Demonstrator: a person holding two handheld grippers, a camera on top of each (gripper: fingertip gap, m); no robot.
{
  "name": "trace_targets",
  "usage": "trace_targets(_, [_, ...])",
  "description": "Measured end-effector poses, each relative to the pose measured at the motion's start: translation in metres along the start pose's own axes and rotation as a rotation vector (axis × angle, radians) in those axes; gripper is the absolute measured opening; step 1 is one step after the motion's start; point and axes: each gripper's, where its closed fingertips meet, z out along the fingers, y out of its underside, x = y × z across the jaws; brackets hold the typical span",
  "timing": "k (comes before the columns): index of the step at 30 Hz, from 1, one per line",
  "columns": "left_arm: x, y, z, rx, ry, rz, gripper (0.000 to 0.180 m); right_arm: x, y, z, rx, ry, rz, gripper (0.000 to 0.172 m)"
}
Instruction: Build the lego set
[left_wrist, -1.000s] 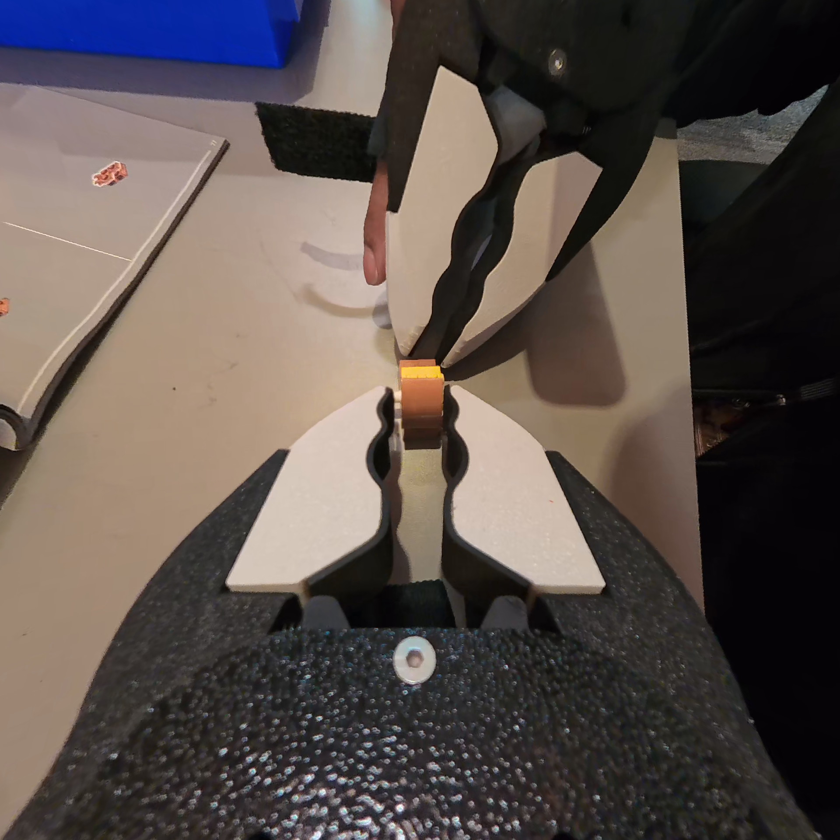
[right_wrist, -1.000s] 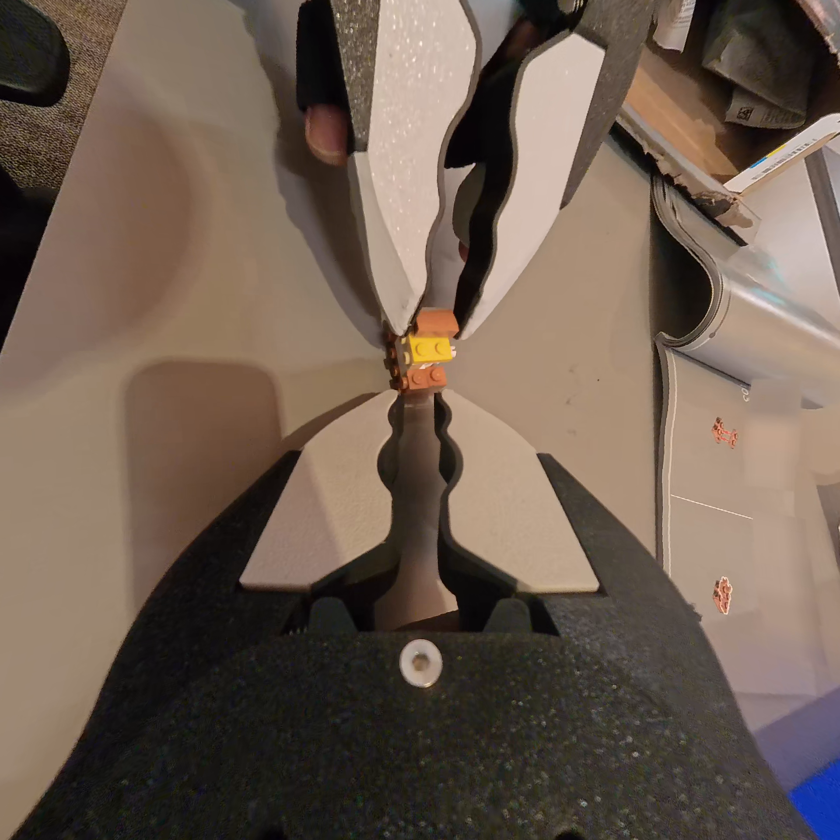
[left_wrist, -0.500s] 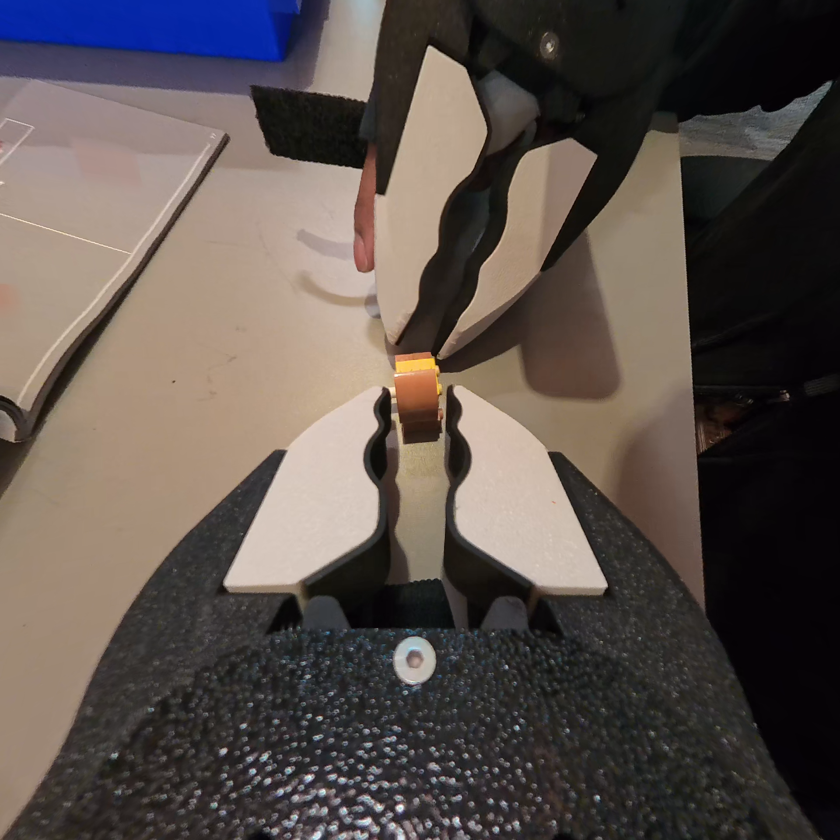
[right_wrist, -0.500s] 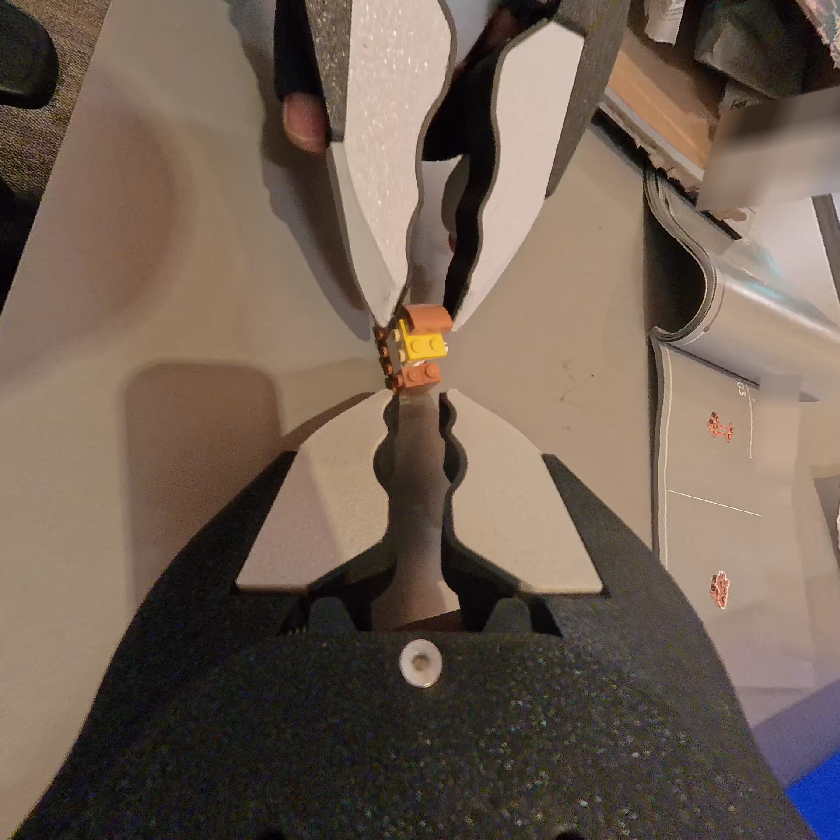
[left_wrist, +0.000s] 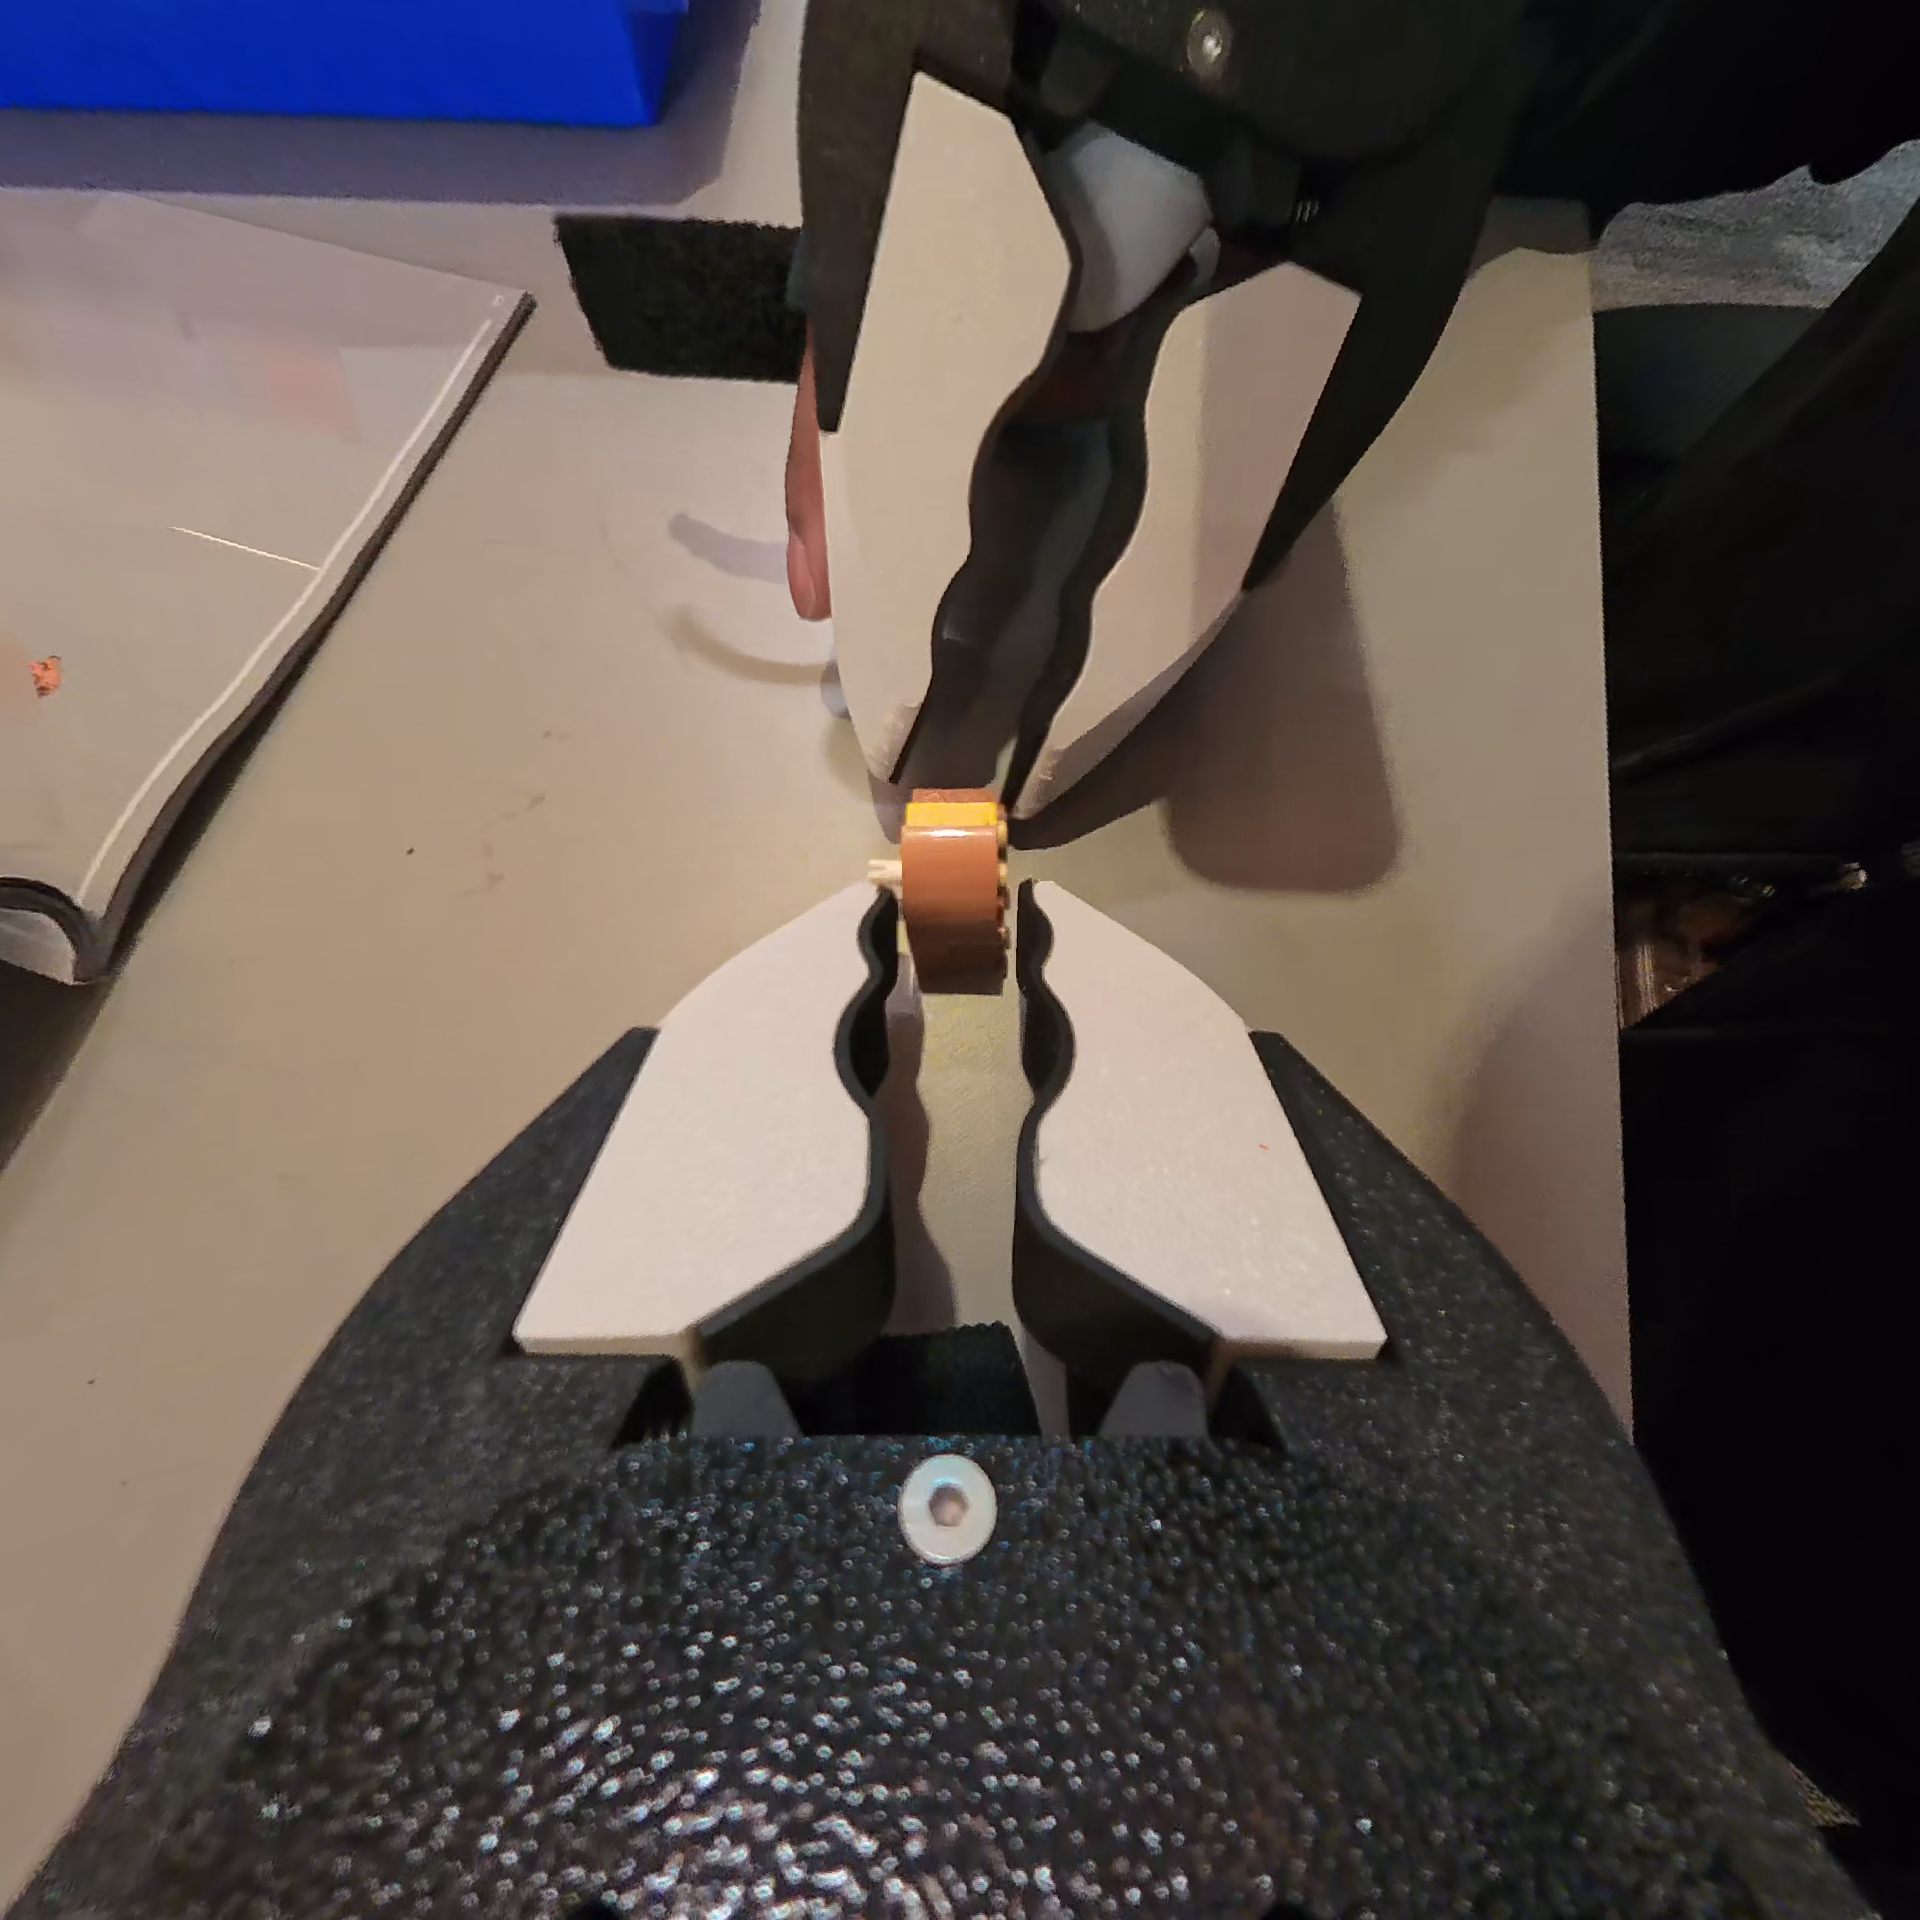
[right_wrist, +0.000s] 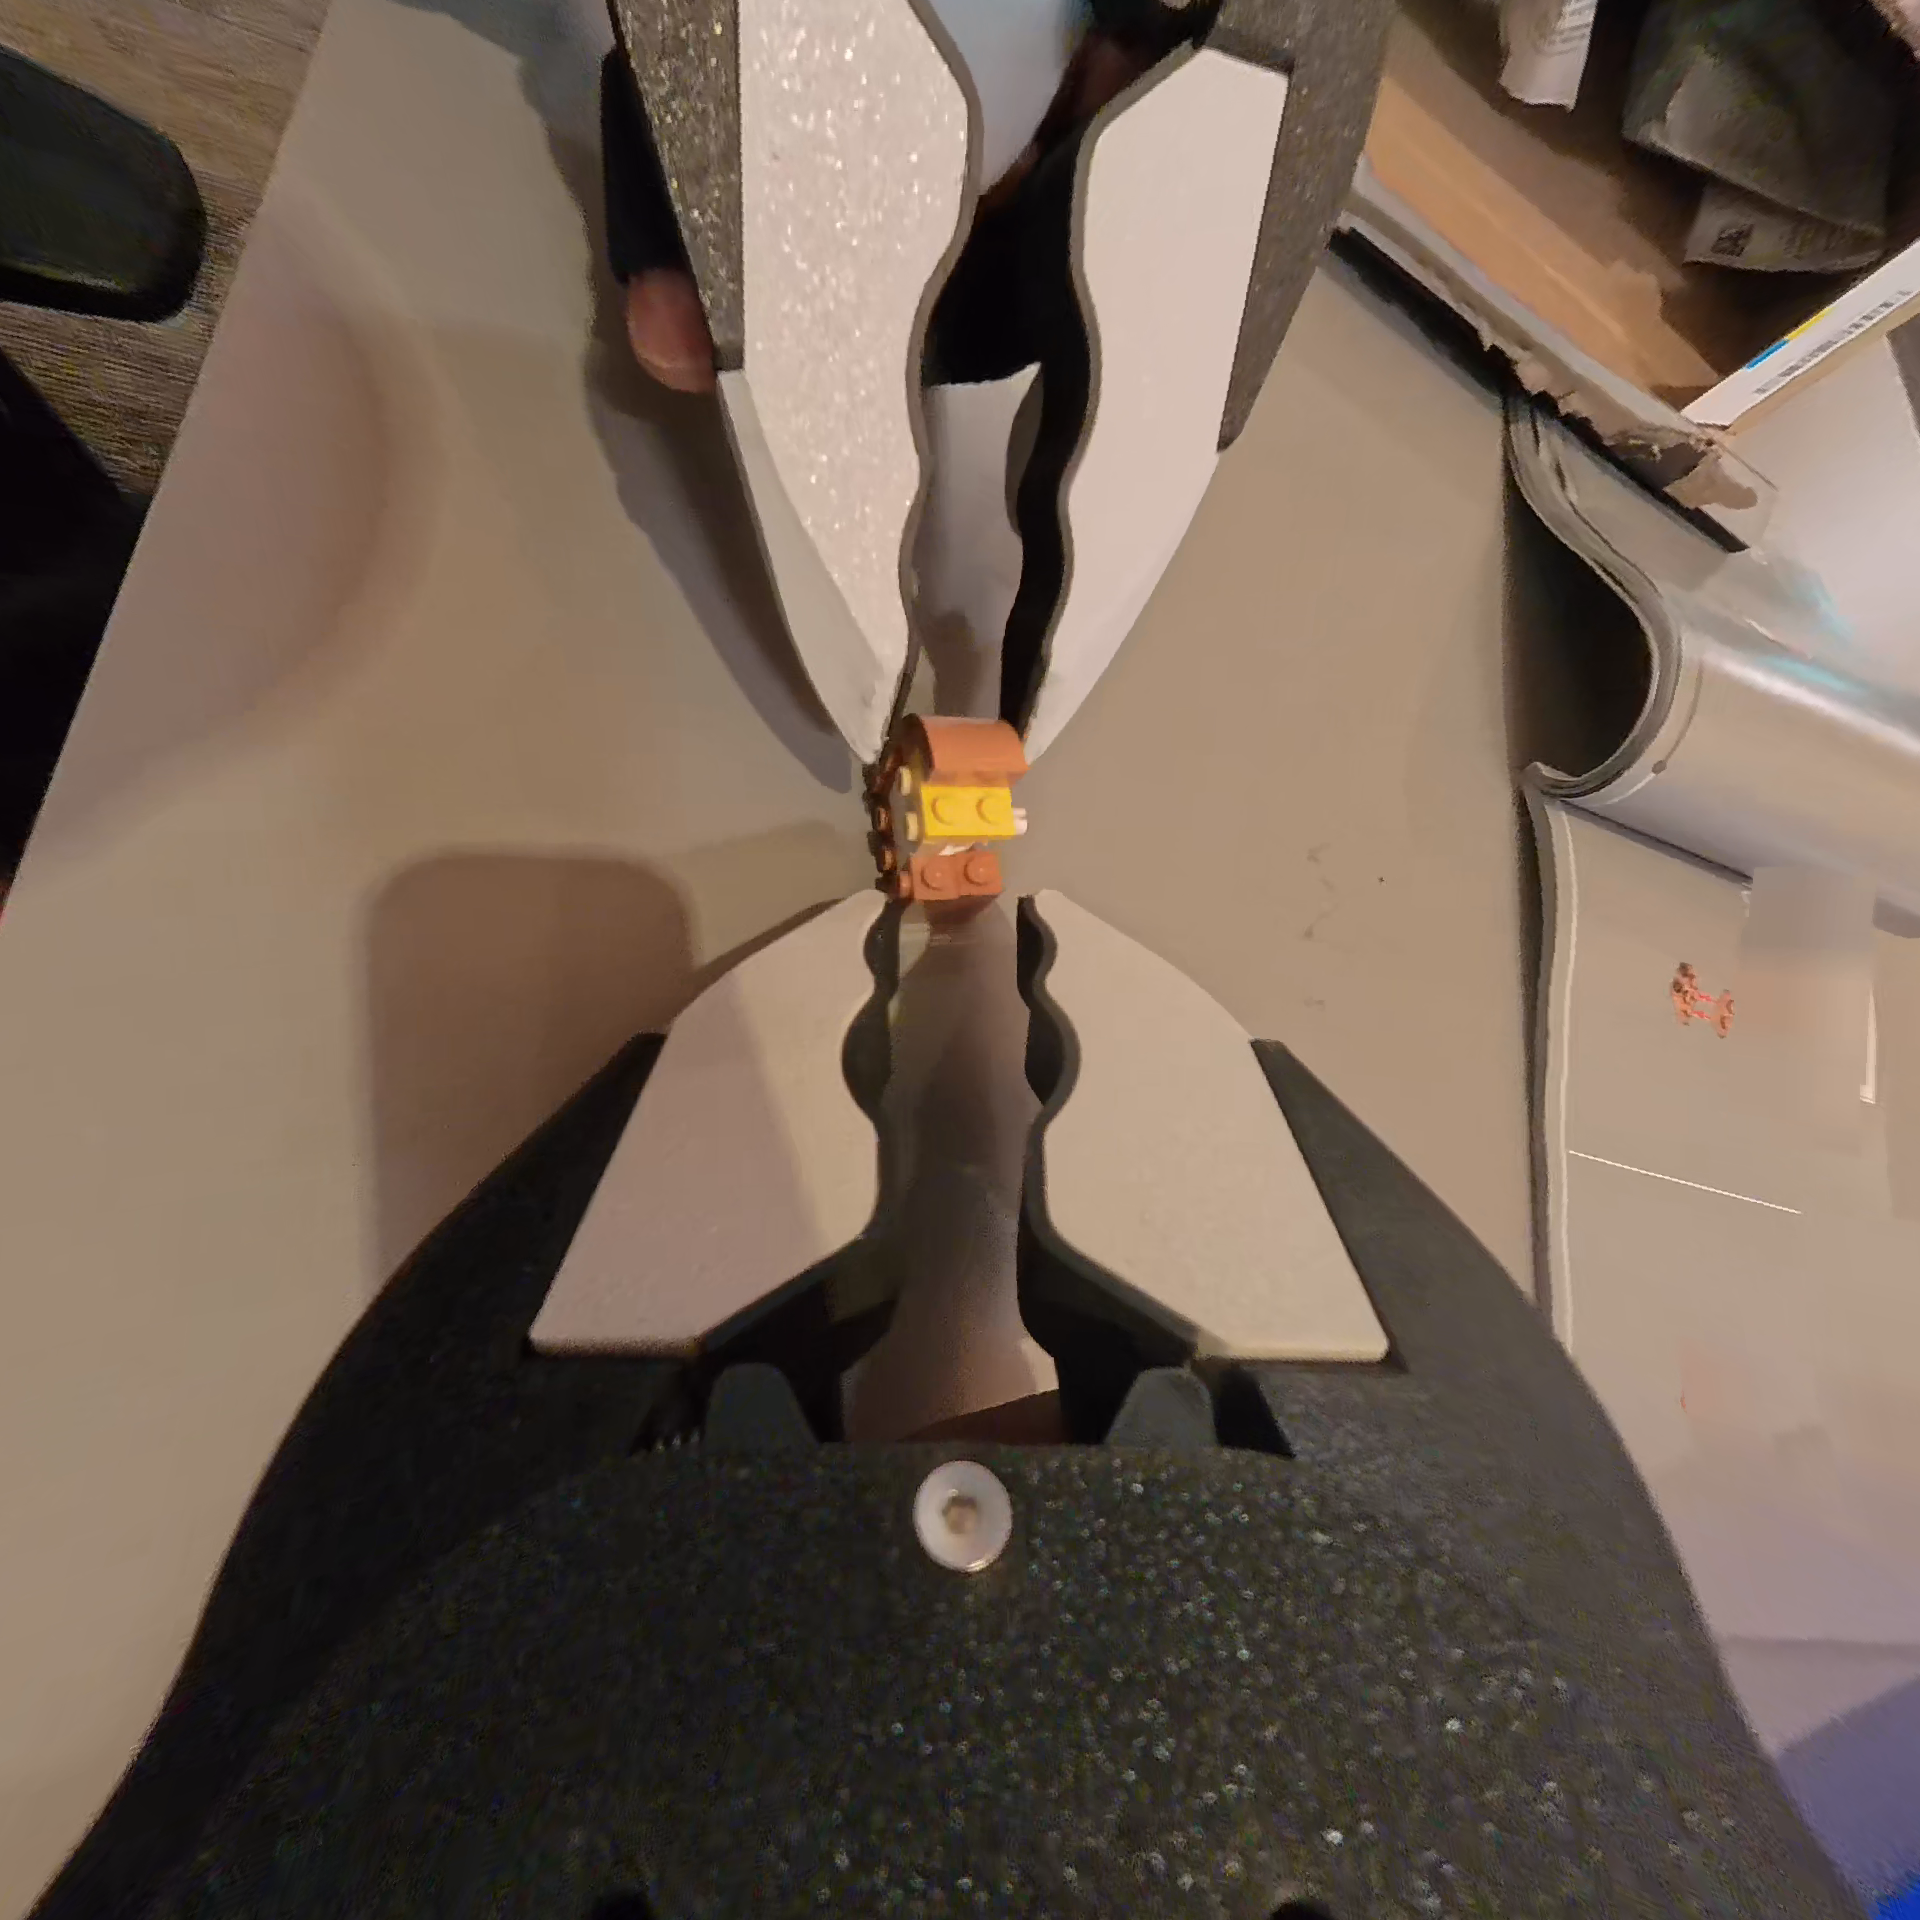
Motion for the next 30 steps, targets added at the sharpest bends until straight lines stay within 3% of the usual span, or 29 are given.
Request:
trace_targets(11, [0.001,0.009,0.0,-0.025,-0.006,-0.005,0.022,-0.007,0.003,0.006,-0.053,-0.138,0.127,0.029])
trace_targets(16, [0.0,0.009,0.002,-0.026,-0.009,-0.007,0.021,-0.005,0.002,0.009,-0.07,-0.135,0.145,0.019])
trace_targets(30, [-0.003,0.009,-0.001,0.01,-0.015,-0.024,0.023,-0.001,-0.003,0.006,-0.004,-0.148,0.21,0.018])
